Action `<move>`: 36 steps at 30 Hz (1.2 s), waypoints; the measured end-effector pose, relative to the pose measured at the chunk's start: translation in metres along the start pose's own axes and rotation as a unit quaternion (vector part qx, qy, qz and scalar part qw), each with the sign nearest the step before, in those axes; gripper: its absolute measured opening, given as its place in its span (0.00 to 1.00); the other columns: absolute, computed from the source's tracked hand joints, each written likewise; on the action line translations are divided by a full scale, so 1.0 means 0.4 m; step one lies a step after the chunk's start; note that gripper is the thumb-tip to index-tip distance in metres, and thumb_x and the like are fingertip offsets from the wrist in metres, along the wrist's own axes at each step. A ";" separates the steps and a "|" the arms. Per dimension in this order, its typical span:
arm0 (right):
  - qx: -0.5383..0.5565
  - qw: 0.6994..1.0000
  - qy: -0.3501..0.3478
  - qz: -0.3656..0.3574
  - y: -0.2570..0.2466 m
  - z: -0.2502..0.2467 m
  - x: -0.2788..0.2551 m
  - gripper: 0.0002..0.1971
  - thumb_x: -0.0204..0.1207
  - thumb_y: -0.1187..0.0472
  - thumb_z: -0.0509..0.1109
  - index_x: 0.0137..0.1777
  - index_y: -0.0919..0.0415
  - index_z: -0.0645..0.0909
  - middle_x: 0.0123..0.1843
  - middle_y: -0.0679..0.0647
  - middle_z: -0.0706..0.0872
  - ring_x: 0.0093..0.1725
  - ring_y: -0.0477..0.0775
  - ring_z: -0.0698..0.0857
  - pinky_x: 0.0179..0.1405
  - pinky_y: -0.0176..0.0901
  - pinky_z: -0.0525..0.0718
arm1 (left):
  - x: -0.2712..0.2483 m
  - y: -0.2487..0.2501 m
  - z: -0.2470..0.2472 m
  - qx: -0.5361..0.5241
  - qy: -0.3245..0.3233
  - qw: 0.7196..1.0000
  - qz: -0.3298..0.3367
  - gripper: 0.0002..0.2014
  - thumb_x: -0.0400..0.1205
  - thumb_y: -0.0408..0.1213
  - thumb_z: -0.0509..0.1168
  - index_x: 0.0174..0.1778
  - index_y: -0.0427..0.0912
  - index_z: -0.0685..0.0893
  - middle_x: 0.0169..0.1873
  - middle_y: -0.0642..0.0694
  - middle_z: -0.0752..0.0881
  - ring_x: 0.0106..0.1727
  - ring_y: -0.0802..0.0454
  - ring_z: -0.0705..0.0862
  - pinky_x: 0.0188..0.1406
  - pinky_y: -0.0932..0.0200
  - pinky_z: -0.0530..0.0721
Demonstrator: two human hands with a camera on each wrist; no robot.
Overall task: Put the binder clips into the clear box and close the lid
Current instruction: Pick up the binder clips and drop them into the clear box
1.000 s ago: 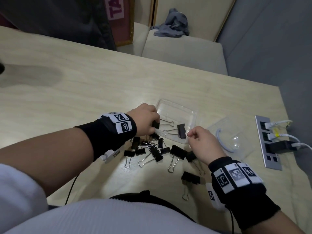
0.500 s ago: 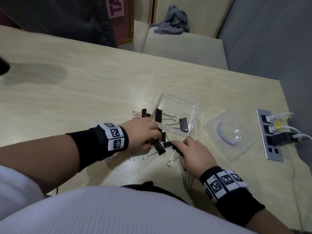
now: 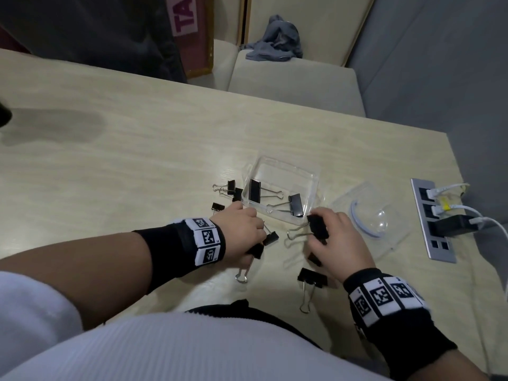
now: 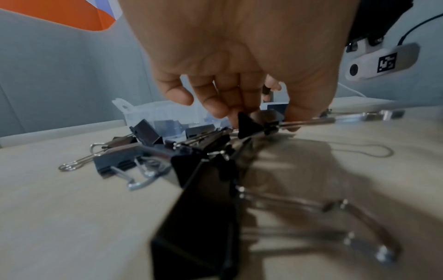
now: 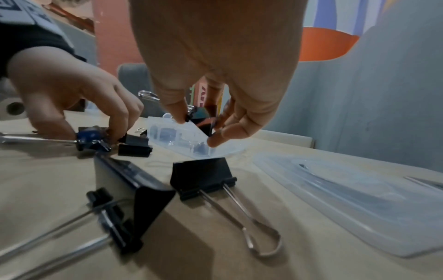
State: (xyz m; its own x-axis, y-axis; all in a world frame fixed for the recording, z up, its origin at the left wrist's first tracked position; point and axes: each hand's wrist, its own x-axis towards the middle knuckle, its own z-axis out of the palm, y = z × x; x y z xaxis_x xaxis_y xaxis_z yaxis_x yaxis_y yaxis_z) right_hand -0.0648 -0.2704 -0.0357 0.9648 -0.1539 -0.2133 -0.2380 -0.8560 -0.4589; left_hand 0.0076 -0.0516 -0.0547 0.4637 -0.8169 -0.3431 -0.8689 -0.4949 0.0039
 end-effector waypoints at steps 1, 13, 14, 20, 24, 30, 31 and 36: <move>0.018 1.000 0.014 0.012 0.003 -0.002 0.004 0.23 0.74 0.56 0.69 0.68 0.43 0.72 0.58 0.49 0.75 0.49 0.51 0.81 0.48 0.45 0.82 | -0.001 -0.002 -0.009 -0.009 0.010 1.000 -0.016 0.22 0.74 0.59 0.61 0.57 0.49 0.82 0.51 0.52 0.83 0.57 0.46 0.78 0.56 0.49 0.72; 0.062 0.995 0.058 0.058 -0.018 -0.002 0.059 0.24 0.74 0.55 0.70 0.71 0.51 0.72 0.66 0.52 0.73 0.53 0.46 0.76 0.55 0.38 0.73 | 0.105 -0.148 -0.108 -0.180 0.110 0.939 -0.273 0.20 0.79 0.51 0.61 0.64 0.47 0.73 0.53 0.45 0.86 0.49 0.41 0.85 0.44 0.52 0.80; 0.061 0.995 0.061 0.059 -0.024 -0.002 0.067 0.25 0.74 0.55 0.70 0.71 0.51 0.72 0.67 0.52 0.73 0.54 0.47 0.77 0.55 0.38 0.73 | 0.115 -0.149 -0.102 -0.169 0.103 0.941 -0.275 0.18 0.79 0.50 0.60 0.62 0.46 0.74 0.51 0.45 0.85 0.48 0.40 0.85 0.41 0.52 0.78; 0.035 0.996 0.055 0.062 -0.072 0.001 0.122 0.29 0.76 0.48 0.71 0.75 0.53 0.69 0.71 0.55 0.71 0.60 0.56 0.82 0.58 0.47 0.80 | 0.125 -0.143 -0.073 -0.130 0.074 0.952 -0.266 0.15 0.83 0.47 0.59 0.60 0.44 0.80 0.52 0.44 0.84 0.51 0.41 0.85 0.43 0.52 0.77; 0.042 0.997 0.043 0.047 -0.093 0.009 0.151 0.28 0.76 0.49 0.70 0.75 0.53 0.69 0.67 0.54 0.78 0.56 0.55 0.84 0.57 0.51 0.83 | 0.108 -0.143 -0.071 -0.135 0.082 0.952 -0.261 0.16 0.83 0.46 0.58 0.63 0.46 0.82 0.54 0.45 0.84 0.54 0.42 0.84 0.47 0.51 0.79; 0.027 0.999 0.016 0.025 -0.087 0.012 0.129 0.14 0.78 0.59 0.66 0.63 0.52 0.79 0.58 0.49 0.86 0.54 0.51 0.85 0.56 0.47 0.83 | 0.082 -0.138 -0.069 -0.134 0.072 0.960 -0.236 0.18 0.83 0.47 0.61 0.68 0.48 0.81 0.58 0.46 0.82 0.62 0.42 0.79 0.53 0.49 0.78; 0.034 0.999 0.009 0.023 -0.084 0.011 0.122 0.14 0.79 0.59 0.65 0.63 0.51 0.79 0.59 0.48 0.86 0.55 0.50 0.85 0.57 0.45 0.82 | 0.080 -0.135 -0.070 -0.121 0.071 0.963 -0.230 0.18 0.83 0.47 0.60 0.68 0.48 0.80 0.59 0.46 0.82 0.63 0.42 0.78 0.54 0.49 0.78; 0.052 0.998 -0.011 0.014 -0.065 -0.003 0.093 0.15 0.80 0.59 0.64 0.66 0.50 0.78 0.64 0.48 0.84 0.63 0.48 0.82 0.63 0.43 0.79 | 0.072 -0.130 -0.075 -0.100 0.073 0.967 -0.223 0.18 0.83 0.47 0.60 0.68 0.49 0.81 0.60 0.48 0.82 0.65 0.43 0.75 0.57 0.48 0.75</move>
State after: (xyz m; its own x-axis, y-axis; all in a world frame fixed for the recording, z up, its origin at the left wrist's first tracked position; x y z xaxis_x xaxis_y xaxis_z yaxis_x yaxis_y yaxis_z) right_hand -0.0225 -0.2543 -0.0306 0.9550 -0.1652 -0.2463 -0.2767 -0.7953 -0.5394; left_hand 0.0712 -0.0581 -0.0367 0.8174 -0.5341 -0.2160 -0.5319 -0.8436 0.0733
